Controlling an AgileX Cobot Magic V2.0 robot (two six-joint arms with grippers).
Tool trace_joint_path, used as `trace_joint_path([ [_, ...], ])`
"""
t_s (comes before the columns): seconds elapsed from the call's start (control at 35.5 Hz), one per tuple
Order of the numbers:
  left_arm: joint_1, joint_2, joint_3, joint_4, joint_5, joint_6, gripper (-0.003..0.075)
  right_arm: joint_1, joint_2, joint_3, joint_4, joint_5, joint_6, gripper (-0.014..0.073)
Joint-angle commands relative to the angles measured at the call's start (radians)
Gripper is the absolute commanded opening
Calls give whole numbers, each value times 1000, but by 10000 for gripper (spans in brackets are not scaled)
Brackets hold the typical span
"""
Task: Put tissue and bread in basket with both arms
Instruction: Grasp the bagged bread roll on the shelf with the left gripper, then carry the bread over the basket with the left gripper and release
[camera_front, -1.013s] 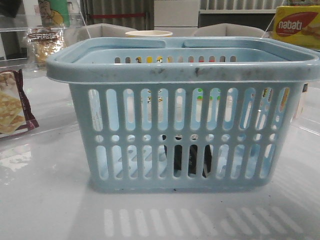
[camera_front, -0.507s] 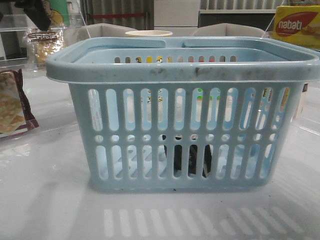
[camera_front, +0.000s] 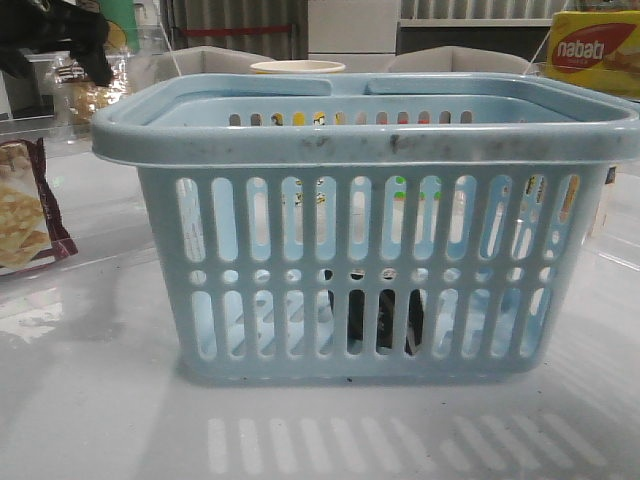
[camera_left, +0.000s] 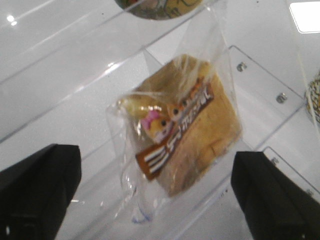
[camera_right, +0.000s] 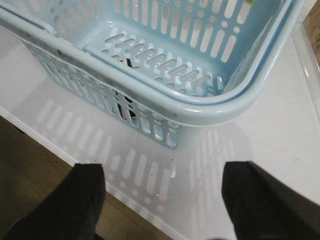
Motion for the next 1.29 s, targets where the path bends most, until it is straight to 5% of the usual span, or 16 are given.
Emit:
trace_joint_path([
  [0.0,1,-9,-61,-9,-125,-9,653,-1,-4,-28,-7,-66,-11,589],
  [0.11,1,19,-64,-9,-147,-9,636,-1,-4,-28,-7,-66,-11,589],
  [0.42,1,26,-64,-2,-143,-9,360,-1,-4,-28,-7,-66,-11,589],
  [0.76,-1,-93,-65,-17,-63,-9,141,-1,-4,-28,-7,-66,-11,589],
  [1.07,-15,-295,-65,-117,181,-9,90,-1,-4,-28,-7,-66,-11,589],
  [1.27,-110,-365,-65,-117,327,51,90,-1,-4,-28,-7,-66,-11,589],
])
